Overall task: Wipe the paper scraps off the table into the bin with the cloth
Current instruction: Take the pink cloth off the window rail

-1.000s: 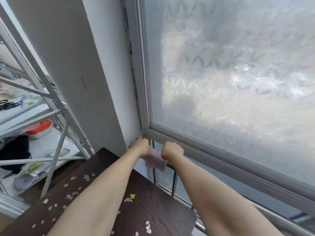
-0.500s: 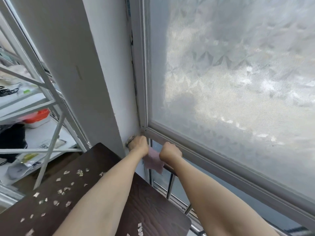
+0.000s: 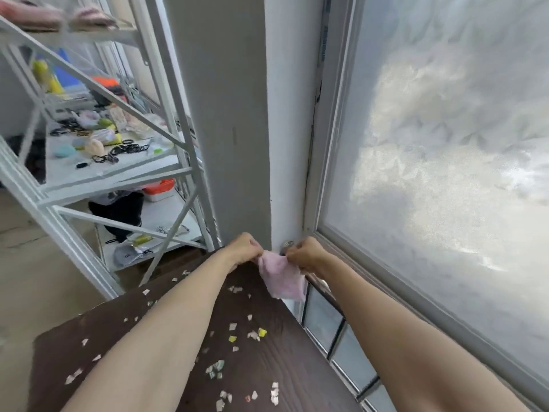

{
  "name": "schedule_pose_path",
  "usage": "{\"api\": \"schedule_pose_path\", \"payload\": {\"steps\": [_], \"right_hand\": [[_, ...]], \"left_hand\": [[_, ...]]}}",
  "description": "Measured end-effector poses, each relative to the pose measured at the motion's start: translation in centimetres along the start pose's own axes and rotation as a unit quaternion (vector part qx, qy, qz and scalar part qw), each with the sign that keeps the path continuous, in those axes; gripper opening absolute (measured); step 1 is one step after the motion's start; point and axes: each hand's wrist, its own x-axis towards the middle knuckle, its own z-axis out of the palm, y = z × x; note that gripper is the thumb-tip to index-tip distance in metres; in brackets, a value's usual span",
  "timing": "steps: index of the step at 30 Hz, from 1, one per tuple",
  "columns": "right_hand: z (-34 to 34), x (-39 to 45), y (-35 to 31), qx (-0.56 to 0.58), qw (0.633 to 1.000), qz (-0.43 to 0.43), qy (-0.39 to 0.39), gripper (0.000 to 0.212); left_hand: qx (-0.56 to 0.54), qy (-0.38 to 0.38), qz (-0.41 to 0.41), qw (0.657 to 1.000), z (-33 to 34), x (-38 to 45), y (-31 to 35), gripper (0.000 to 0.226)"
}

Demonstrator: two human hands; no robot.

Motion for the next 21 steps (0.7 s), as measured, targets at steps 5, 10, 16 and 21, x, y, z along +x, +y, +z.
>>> {"api": "schedule_pose_path", "payload": {"steps": [5, 10, 16, 21], "right_hand": [[2.7, -0.3, -4.3, 0.004, 0.992, -0.079, -0.097, 0.053], [6.1, -1.6, -8.6, 0.024, 0.983, -0.134, -0.119, 0.044], [9.7, -2.6, -12.7, 0.006, 0.978, -0.185, -0.095, 0.048], [12.2, -4.3, -15.2, -0.099, 0.963, -0.24, -0.074, 0.045]], "left_hand": [[-0.124, 0.031, -0.058, 0.99, -5.7, -3.1, -2.4, 0.049], [-0.127, 0.088, -0.046, 0.987, -9.7, -6.6, -5.4, 0.035], [-0.095, 0.185, 0.011, 0.978, -13.9, -10.0, -7.3, 0.031], [0.01, 0.24, 0.02, 0.971, -16.3, -11.5, -8.8, 0.019]]}}
